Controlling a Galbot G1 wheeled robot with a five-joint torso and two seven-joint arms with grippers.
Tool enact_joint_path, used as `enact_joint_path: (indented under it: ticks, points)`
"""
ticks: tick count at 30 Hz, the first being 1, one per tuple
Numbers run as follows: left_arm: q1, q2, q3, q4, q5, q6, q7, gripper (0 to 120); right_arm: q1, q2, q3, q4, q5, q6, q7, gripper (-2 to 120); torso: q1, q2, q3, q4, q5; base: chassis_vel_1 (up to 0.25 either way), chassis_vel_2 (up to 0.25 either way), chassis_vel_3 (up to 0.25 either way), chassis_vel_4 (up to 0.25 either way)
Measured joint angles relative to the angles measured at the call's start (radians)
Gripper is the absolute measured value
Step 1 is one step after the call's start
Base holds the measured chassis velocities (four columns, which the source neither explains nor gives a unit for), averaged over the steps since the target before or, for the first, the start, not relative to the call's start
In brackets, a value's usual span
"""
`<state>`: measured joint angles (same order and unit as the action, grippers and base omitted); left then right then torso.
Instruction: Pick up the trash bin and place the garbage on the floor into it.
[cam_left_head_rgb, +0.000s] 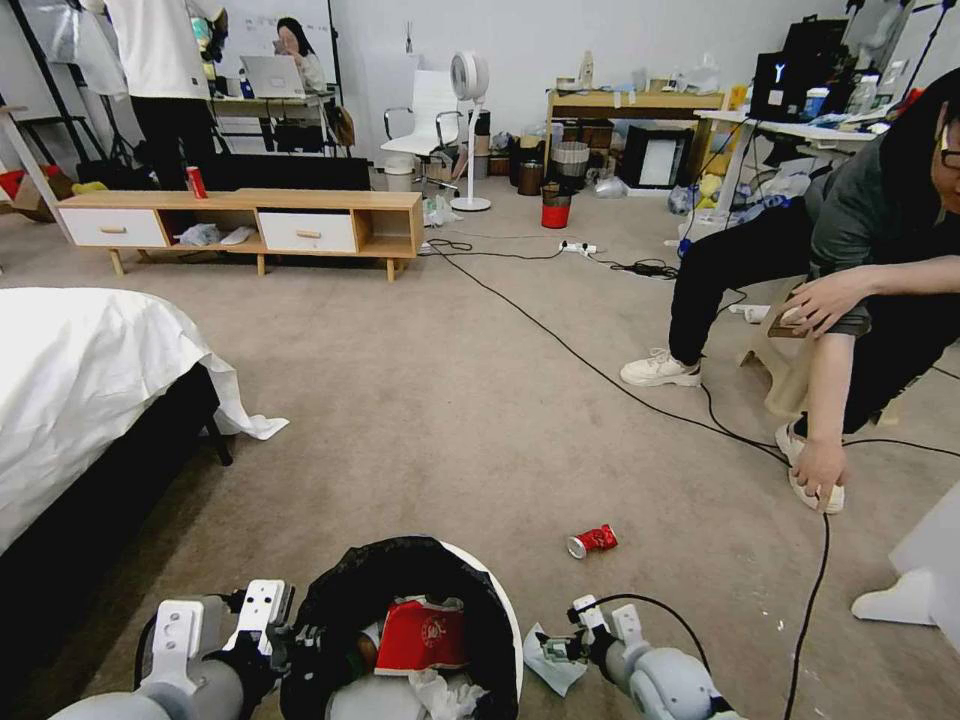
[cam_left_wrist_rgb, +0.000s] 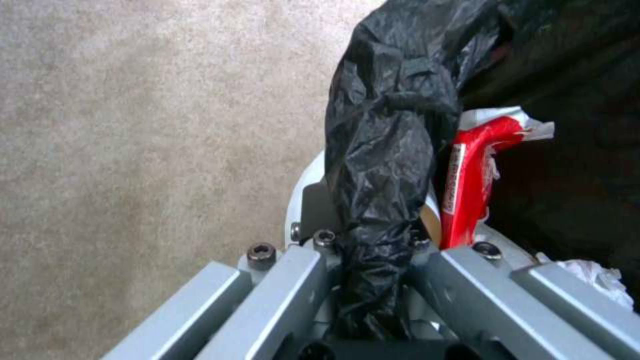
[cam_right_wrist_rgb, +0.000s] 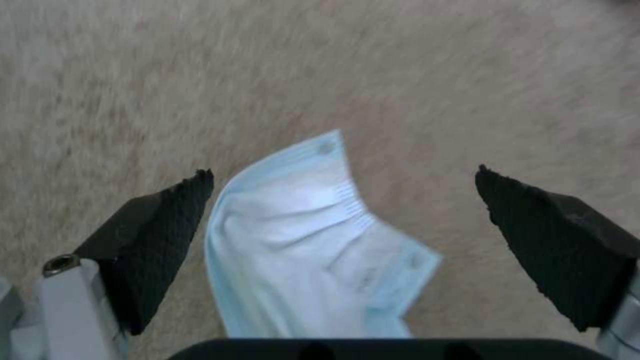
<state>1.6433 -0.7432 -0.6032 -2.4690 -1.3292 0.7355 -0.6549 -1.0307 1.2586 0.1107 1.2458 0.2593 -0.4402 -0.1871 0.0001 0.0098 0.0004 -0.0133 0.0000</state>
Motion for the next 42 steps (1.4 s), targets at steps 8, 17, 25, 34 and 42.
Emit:
enact_joint_path:
  ticks: [8, 17, 25, 34, 42]
  points:
    - [-0.004, 0.002, 0.001, 0.004, 0.009, 0.0, 0.015, 1, 0.033, 0.042, -0.037, -0.089, -0.026, -0.001, -0.001, 100, 0.0, 0.0, 0.0, 0.0, -0.0001, 0.0, 0.0, 0.0, 0.0]
    - [-0.004, 0.003, -0.001, 0.004, 0.012, 0.0, 0.015, 1, 0.038, 0.062, -0.031, -0.142, -0.058, 0.0, -0.004, 89, 0.0, 0.0, 0.0, -0.0001, -0.0009, 0.0, 0.0, 0.0, 0.0]
    - [-0.001, 0.004, -0.005, 0.0, 0.012, 0.0, 0.014, 1, 0.021, 0.05, 0.0, -0.138, -0.063, 0.003, -0.015, 61, 0.0, 0.0, 0.0, 0.0004, 0.0, 0.0, 0.0, 0.0, 0.0]
    - [0.002, 0.007, -0.004, -0.004, 0.013, 0.0, 0.013, 1, -0.001, 0.032, 0.008, -0.105, -0.062, 0.002, -0.014, 30, 0.0, 0.0, 0.0, 0.0001, 0.0003, 0.0, 0.0, 0.0, 0.0]
    - [0.009, 0.007, -0.005, -0.01, 0.015, 0.0, 0.013, 1, -0.031, 0.018, 0.022, -0.062, -0.056, -0.007, -0.014, 1, 0.0, 0.0, 0.0, 0.0, 0.0003, 0.0, 0.0, 0.0, 0.0]
